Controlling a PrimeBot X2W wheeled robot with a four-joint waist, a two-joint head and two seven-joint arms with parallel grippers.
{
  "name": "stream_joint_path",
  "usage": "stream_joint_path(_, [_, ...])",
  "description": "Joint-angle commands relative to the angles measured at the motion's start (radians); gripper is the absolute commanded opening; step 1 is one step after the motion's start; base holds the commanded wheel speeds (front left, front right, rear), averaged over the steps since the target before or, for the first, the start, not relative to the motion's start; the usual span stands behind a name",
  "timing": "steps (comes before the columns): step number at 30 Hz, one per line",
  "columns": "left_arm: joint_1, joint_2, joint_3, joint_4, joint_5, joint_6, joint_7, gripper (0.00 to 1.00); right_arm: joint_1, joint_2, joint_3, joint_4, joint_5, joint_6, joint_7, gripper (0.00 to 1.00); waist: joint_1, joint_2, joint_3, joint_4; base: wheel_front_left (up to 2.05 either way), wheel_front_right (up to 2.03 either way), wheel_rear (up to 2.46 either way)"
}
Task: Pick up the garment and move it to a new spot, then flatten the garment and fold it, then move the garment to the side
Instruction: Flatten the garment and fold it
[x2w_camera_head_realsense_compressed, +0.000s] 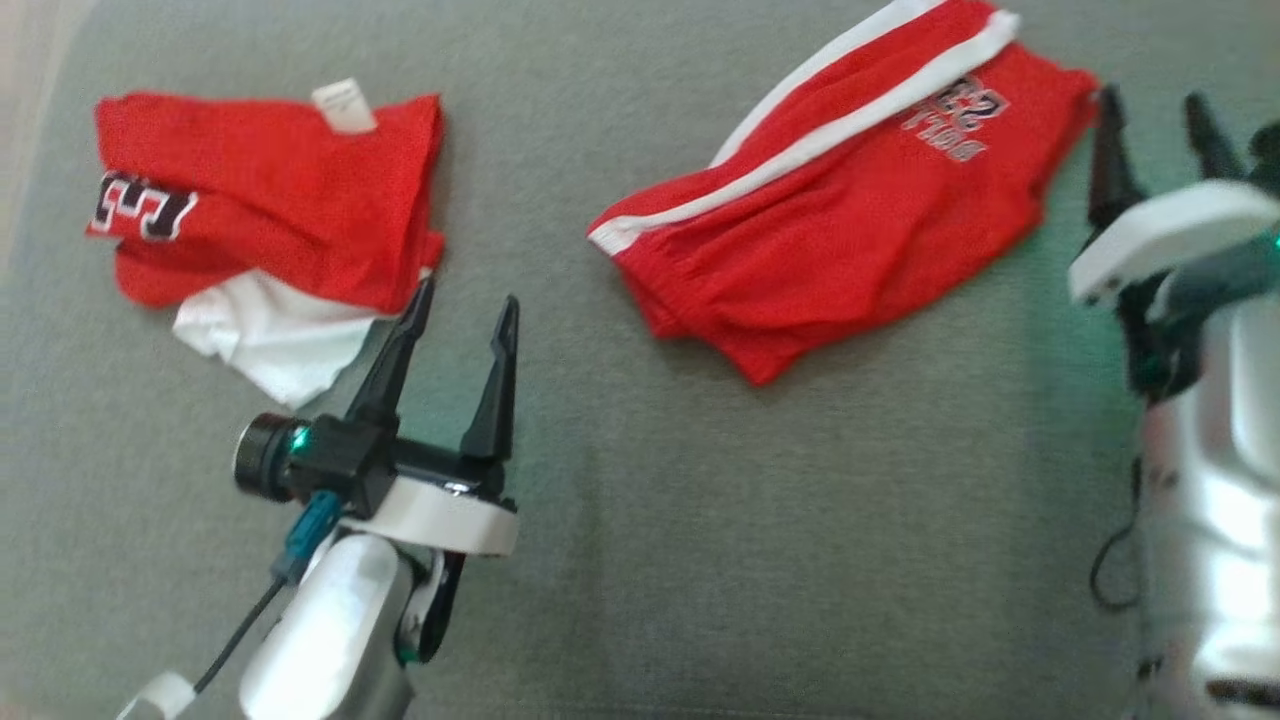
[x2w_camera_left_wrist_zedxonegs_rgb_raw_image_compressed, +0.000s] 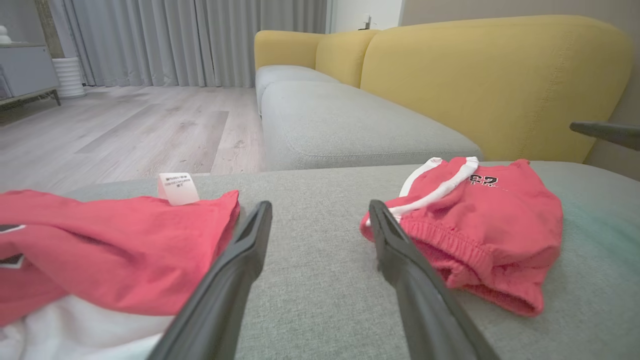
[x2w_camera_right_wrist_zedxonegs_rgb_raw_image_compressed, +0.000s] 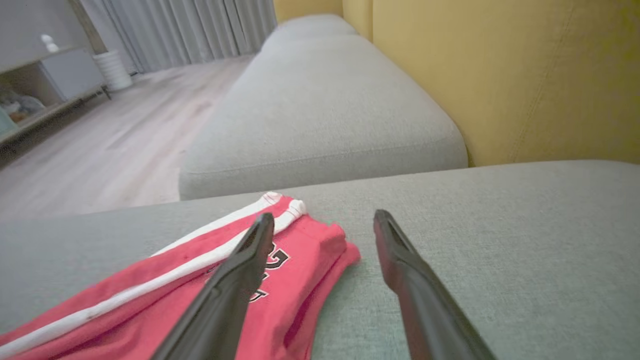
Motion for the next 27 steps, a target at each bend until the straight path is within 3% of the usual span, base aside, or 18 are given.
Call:
stream_joint_path(1, [-0.038,0.006,0.041,-0.02,0.01,-0.005,-0.005,1.0,-0.05,0.002,-0.003,-0.004,-0.028,-0.001,0.019,1.0,-0.0003,0.0,0.057,0.058,0.0,0.0,0.0])
stream_joint_path(11, [-0.079,-0.059,0.078,0.009,0.051,-0.065,-0.005,1.0,-0.271,-0.049,-0.275,0.255,-0.317,-0.001,0.103,1.0,-0.0003,0.0,0.136,0.144,0.0,0.0,0.0])
stream_joint_path(18, [-0.086,-0.081,0.113,0.019,0.078,-0.093,-0.005,1.0,-0.352,-0.061,-0.329,0.413,-0.41,-0.001,0.129,1.0,-0.0003,0.0,0.161,0.157,0.0,0.0,0.0])
stream_joint_path(19, [-0.087,-0.084,0.117,0.021,0.082,-0.096,-0.005,1.0,-0.363,-0.066,-0.321,0.434,-0.415,-0.001,0.128,0.46,-0.0003,0.0,0.162,0.156,0.0,0.0,0.0])
stream_joint_path(20, [-0.089,-0.087,0.122,0.022,0.085,-0.098,-0.005,1.0,-0.375,-0.069,-0.311,0.452,-0.415,-0.001,0.121,0.0,-0.0003,0.0,0.163,0.155,0.0,0.0,0.0])
stream_joint_path(27, [-0.073,-0.101,0.159,0.035,0.11,-0.115,-0.005,1.0,-0.416,-0.11,-0.281,0.53,-0.35,-0.001,-0.002,0.0,-0.0003,0.0,0.124,0.104,0.0,0.0,0.0])
